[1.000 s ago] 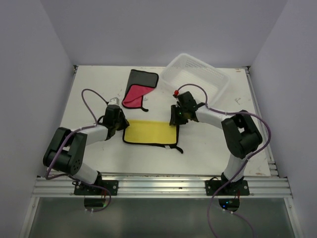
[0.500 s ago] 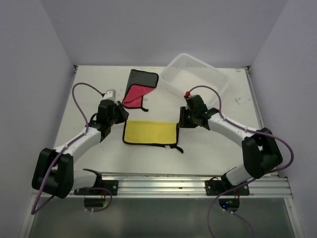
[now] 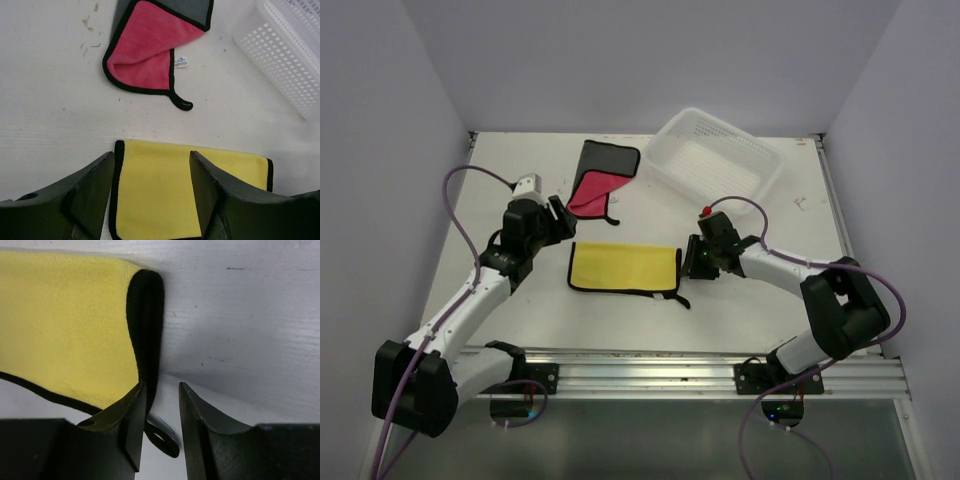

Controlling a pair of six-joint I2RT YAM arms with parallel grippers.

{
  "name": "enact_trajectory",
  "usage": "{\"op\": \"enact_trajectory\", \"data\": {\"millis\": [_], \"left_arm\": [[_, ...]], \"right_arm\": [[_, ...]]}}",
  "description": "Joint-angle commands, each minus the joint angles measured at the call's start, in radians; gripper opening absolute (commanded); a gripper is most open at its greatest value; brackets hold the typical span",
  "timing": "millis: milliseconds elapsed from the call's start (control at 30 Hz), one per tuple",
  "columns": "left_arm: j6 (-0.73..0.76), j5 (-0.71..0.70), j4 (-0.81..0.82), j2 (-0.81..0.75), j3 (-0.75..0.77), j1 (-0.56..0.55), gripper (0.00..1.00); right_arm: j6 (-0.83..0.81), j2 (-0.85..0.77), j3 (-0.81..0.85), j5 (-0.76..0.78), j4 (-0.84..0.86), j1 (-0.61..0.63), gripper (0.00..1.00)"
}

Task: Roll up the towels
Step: Fold the towel

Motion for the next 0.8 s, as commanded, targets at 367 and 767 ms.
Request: {"op": "enact_trajectory", "data": {"millis": [367, 767], "left_arm": [[0.002, -0.096, -0.157, -0.064, 0.074, -0.005, 0.84], [0.133, -0.195, -0.262, -0.156, 0.193, -0.005, 0.96]], "right_arm": [[0.047, 0.07, -0.036, -0.035, 0.132, 0.022, 0.37], [-0.017, 0.142, -0.007, 0.074, 0.014, 0.056, 0.09]]}}
